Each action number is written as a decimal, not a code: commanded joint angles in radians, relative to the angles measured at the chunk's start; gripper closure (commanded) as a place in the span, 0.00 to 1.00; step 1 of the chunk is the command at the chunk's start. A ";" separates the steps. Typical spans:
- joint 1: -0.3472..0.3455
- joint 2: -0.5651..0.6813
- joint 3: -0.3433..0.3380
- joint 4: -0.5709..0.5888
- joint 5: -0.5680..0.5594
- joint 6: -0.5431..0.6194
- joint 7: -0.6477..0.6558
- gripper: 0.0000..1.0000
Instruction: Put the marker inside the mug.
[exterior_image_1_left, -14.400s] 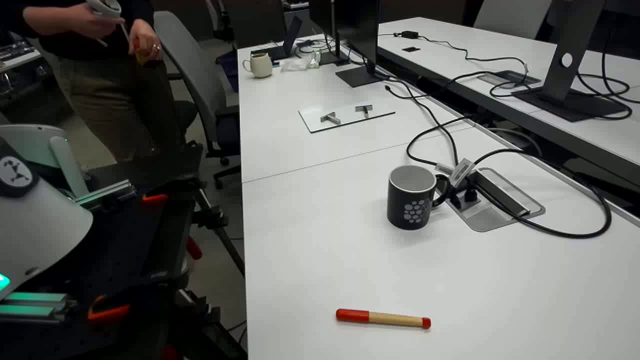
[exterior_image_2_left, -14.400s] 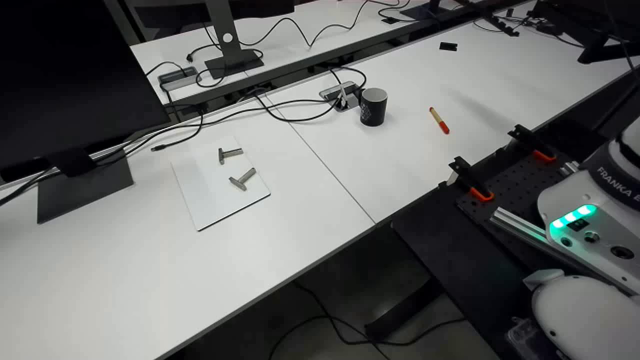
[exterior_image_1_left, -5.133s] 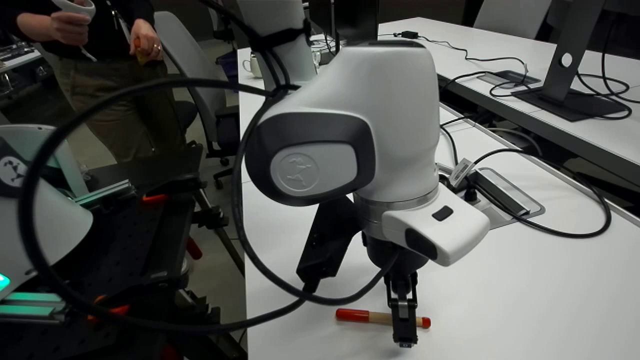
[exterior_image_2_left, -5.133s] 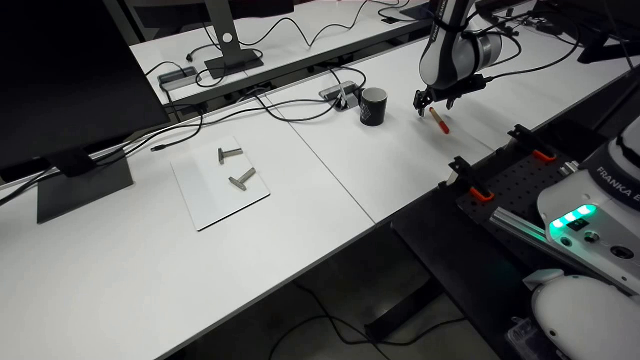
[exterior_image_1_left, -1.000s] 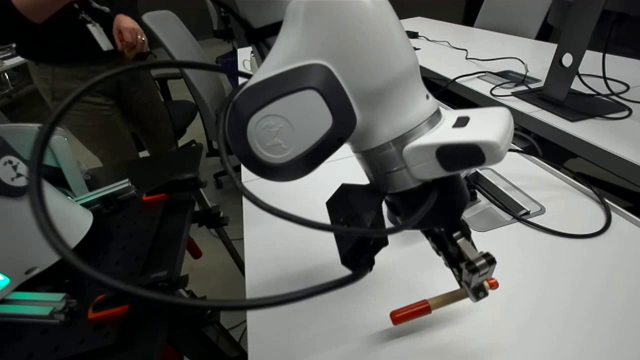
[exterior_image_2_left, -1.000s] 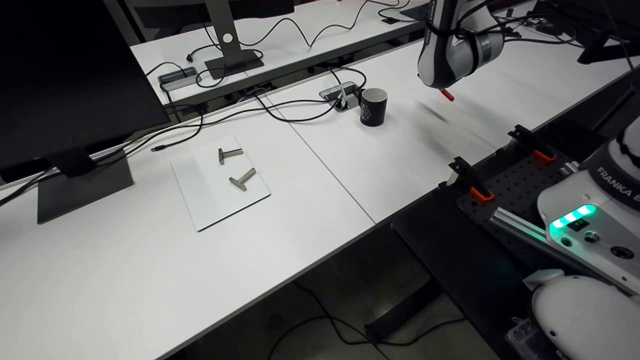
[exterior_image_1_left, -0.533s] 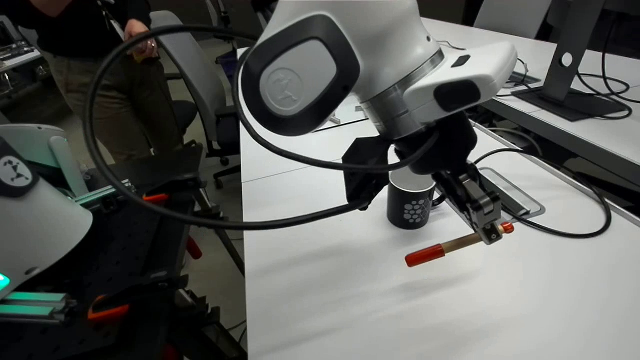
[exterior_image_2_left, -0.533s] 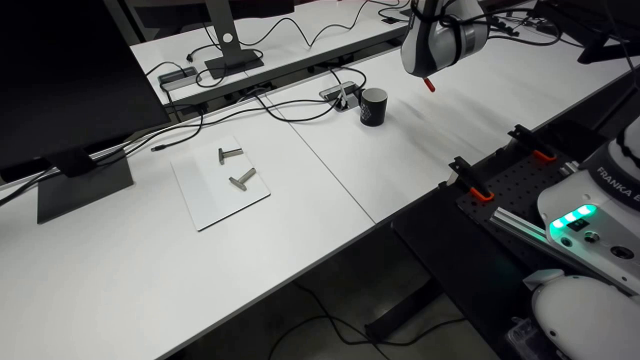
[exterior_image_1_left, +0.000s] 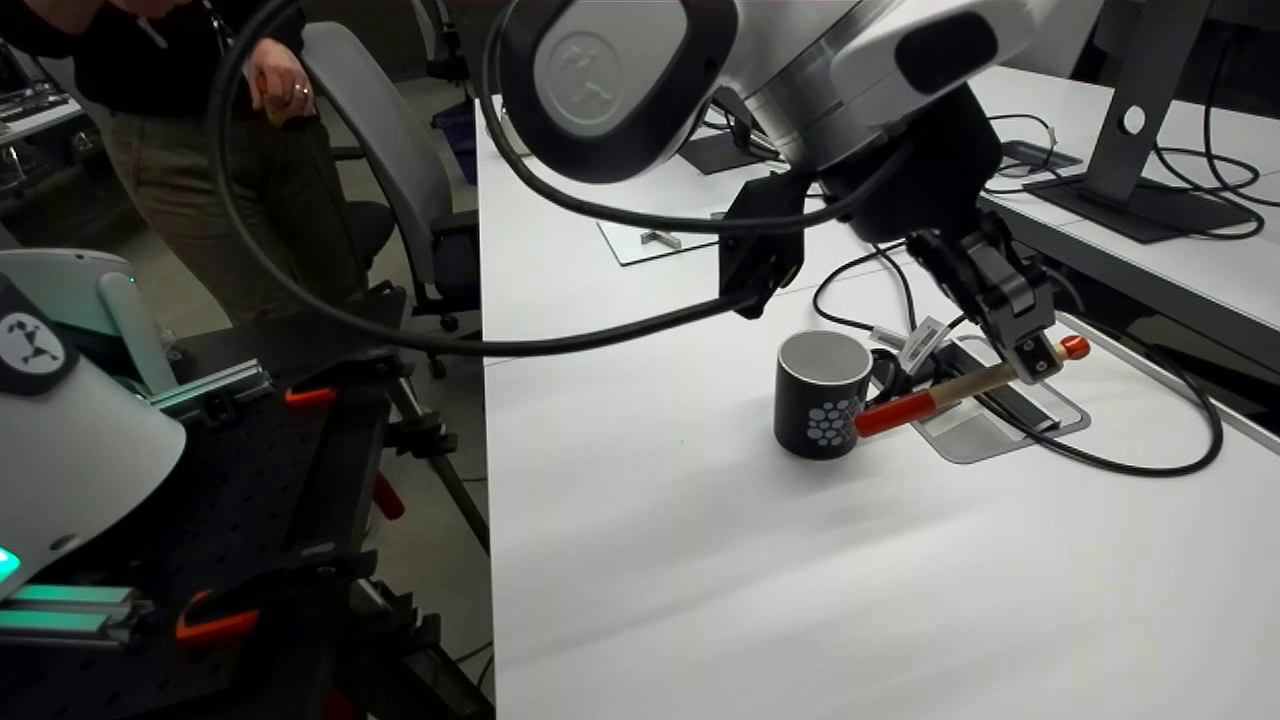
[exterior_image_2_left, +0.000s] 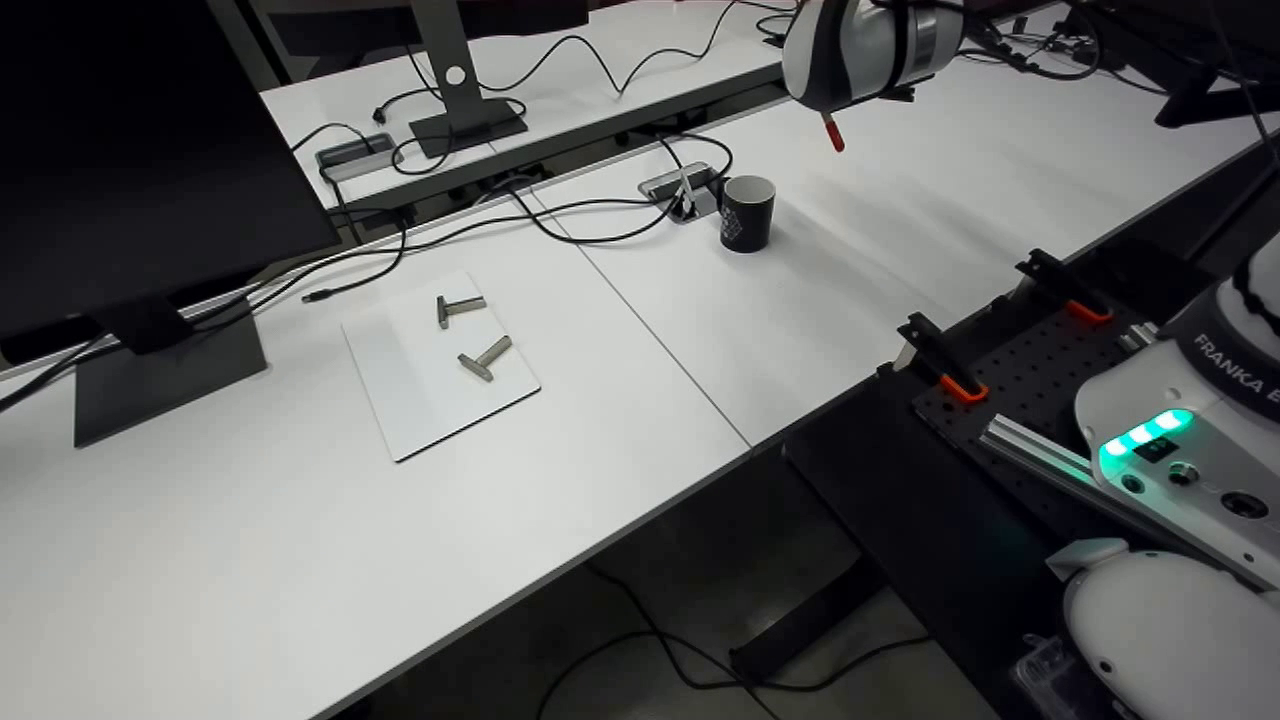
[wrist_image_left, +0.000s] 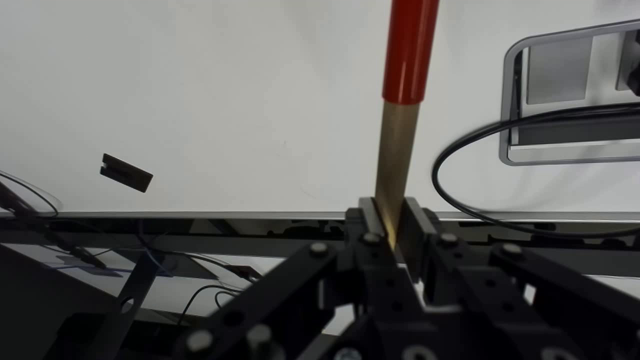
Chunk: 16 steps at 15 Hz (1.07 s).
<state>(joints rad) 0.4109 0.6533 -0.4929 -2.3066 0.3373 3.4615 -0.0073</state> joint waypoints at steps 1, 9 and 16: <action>-0.001 -0.001 0.006 0.002 0.013 0.000 -0.011 0.74; 0.117 0.030 -0.070 0.167 0.106 0.001 0.017 0.94; 0.351 0.166 -0.247 0.319 0.162 0.017 0.294 0.94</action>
<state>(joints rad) 0.6958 0.7241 -0.6862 -2.0278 0.4554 3.4505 0.1779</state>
